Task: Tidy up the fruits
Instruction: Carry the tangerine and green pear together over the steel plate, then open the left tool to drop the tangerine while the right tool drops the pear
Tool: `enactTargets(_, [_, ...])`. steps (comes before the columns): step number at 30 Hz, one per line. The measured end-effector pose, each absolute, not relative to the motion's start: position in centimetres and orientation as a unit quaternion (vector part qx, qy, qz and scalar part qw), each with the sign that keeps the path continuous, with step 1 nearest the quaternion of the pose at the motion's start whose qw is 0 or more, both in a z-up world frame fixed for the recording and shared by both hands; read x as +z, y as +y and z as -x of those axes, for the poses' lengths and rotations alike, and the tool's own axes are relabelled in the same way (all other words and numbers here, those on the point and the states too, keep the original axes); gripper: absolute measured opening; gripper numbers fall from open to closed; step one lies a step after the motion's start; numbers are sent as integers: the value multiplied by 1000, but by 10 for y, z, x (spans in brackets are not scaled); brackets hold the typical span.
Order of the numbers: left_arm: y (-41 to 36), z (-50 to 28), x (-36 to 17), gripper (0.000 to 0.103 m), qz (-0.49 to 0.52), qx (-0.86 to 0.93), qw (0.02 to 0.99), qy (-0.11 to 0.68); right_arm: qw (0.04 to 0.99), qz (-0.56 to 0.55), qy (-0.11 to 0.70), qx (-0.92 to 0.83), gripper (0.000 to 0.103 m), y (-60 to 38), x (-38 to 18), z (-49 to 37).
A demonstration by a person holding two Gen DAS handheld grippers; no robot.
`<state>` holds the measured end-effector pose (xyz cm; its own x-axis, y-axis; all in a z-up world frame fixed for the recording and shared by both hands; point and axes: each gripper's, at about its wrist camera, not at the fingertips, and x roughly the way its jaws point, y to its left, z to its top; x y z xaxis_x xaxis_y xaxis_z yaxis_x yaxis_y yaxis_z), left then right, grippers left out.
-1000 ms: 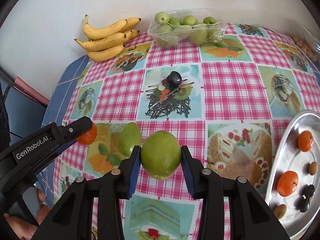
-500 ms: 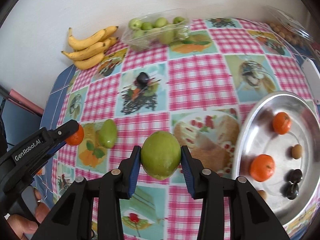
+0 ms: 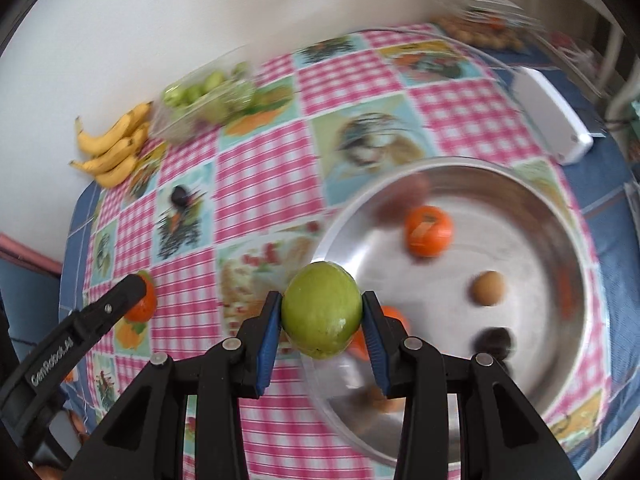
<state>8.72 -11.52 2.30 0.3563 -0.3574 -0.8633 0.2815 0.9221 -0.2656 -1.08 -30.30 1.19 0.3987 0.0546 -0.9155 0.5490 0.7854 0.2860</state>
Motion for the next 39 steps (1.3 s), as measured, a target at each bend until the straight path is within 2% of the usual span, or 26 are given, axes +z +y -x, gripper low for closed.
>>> enactTargets(19, [-236,-8,13,38,-61,-319,776,540,750,-354,505,-238,41,-394,4,90])
enactTargets(39, [-269,18,-25,38,-112,-328,746,569,717,-381,525,-254,41,-406,-32,101])
